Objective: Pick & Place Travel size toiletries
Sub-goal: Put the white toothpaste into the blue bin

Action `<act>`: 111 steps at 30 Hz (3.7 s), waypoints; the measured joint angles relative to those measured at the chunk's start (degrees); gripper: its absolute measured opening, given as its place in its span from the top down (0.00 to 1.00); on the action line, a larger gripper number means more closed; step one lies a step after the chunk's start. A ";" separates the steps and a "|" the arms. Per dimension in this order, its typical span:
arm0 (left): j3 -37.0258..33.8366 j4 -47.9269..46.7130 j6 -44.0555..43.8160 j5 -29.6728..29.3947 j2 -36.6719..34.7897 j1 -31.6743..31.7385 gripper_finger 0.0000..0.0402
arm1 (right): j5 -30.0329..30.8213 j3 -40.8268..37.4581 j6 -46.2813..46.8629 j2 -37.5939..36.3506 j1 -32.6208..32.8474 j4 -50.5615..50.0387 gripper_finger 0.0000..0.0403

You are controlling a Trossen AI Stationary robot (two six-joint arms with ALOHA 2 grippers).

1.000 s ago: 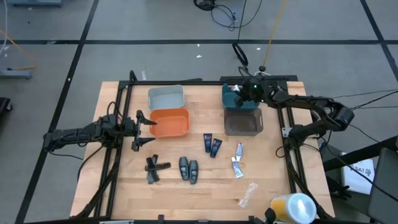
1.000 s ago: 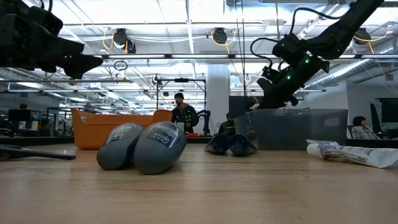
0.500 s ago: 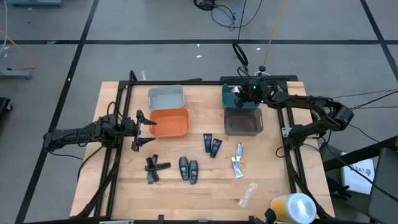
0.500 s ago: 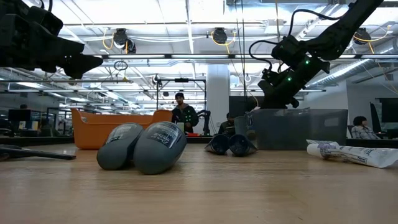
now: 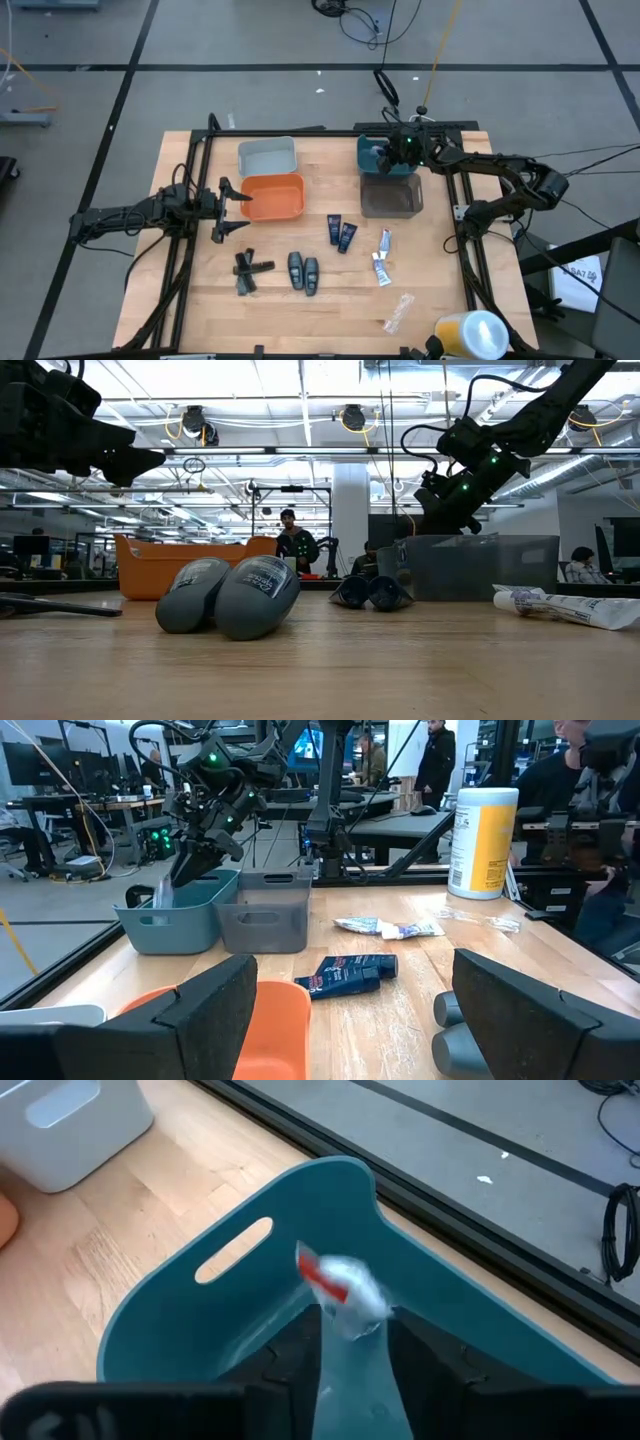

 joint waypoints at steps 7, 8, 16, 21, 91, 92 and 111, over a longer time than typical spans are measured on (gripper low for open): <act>0.00 -0.01 0.00 0.00 0.01 0.00 0.18 | -0.14 -0.02 -0.43 -0.75 0.98 1.00 0.64; 0.00 0.00 0.00 0.00 0.01 -0.01 0.18 | -0.14 -0.02 -0.83 -1.11 1.48 1.29 0.64; 0.00 -0.01 0.00 0.00 0.01 -0.01 0.18 | -0.14 -0.02 -2.40 -6.35 7.22 3.67 0.66; 0.02 0.03 0.00 0.00 -0.01 0.00 0.18 | -0.06 -0.02 -3.24 -9.65 13.64 6.65 0.66; 0.02 -0.01 0.00 0.00 -0.01 0.00 0.18 | 23.82 -3.82 1.46 -10.08 65.66 7.21 0.49; 0.02 -0.01 0.00 0.00 0.00 0.00 0.18 | 23.82 -3.82 1.46 -10.08 65.66 7.22 0.49; 0.02 -0.01 0.00 0.00 0.00 0.00 0.18 | 31.13 3.11 7.42 -9.50 67.60 -4.84 0.48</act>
